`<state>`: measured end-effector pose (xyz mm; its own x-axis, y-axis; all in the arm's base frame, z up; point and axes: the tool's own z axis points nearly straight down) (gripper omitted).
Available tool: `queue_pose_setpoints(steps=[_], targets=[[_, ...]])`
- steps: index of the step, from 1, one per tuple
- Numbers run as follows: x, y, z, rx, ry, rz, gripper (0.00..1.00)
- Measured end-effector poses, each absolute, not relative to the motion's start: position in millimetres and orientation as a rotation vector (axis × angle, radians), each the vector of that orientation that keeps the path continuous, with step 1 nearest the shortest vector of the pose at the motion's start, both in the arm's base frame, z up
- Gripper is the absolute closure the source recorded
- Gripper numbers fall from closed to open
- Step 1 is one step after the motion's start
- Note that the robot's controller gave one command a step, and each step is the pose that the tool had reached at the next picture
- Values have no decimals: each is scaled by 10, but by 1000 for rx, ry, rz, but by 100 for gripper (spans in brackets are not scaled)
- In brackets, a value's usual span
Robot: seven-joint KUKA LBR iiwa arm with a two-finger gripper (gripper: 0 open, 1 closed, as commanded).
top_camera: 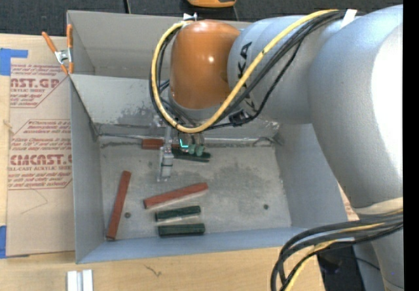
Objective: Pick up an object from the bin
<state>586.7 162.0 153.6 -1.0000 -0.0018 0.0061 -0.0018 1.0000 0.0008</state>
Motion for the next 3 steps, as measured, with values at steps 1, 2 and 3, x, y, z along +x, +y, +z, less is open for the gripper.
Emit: queue_pose_setpoints(steps=[1, 2, 3], targets=[[5888, 1612, 1583, 0, -3143, -3, 0], [5600, 1463, 1079, 198, -3139, -1, 0], [5489, 1385, 1001, 320, -3123, 0, 0]])
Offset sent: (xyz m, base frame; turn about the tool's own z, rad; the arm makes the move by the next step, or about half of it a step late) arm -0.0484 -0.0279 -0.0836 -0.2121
